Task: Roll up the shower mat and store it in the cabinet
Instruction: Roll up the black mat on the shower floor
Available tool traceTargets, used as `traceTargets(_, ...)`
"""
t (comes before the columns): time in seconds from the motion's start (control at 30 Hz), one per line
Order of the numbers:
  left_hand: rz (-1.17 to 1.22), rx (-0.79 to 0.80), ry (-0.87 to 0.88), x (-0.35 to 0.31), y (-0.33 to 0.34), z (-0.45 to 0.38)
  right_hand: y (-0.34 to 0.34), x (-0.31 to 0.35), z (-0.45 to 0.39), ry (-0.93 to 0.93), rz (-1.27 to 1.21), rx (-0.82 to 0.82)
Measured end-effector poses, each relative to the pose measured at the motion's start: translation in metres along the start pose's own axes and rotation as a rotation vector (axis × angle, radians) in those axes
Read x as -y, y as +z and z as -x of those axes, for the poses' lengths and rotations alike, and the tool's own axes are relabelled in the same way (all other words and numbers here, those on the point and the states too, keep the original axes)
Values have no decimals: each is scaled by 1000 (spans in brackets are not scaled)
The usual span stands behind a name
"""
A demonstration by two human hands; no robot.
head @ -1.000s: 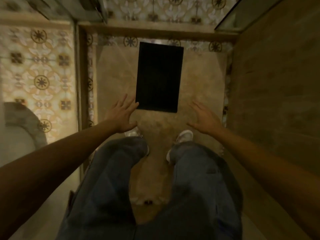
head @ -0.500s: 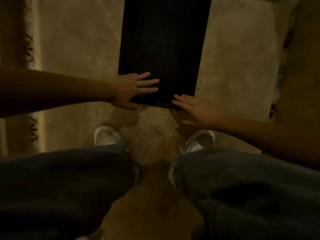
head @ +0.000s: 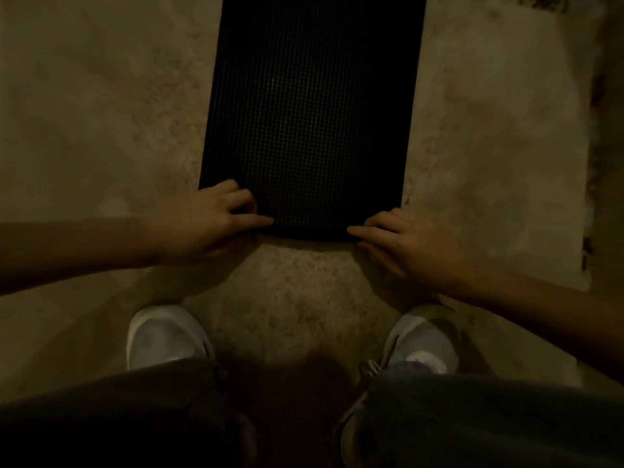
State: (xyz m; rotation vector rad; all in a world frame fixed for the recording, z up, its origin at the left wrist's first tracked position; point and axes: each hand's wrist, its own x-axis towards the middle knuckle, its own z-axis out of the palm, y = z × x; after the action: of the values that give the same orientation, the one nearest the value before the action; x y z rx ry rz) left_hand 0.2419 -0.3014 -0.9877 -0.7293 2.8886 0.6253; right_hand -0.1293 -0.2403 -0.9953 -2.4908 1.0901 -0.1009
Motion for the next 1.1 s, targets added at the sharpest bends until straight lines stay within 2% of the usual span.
traceTargets(0.13, 41, -44, -43, -1, -9, -2, -17, -3, -8, 61, -125, -60)
traceTargets(0.23, -17, -66, -24, -4, -13, -6, -16, -3, -10, 108, -181, -109)
traceTargets(0.3, -39, -66, -74, -7, -9, -7, -10, -2, -10, 160, -174, -152)
traceTargets(0.47, -319, -207, -107, -17, 12, -9, -3, -2, -8, 174, 32, -250)
traceTargets(0.57, -399, -257, -134, -20, 16, -15, -4, 4, -14, 157, 203, -290)
traceTargets(0.8, -378, -337, -88, -1, 30, -25, 3, 18, -30, 223, 275, -270)
traceTargets(1.1, -307, -294, -32, 11, 28, -35, 16, 10, -33, 217, 369, -258)
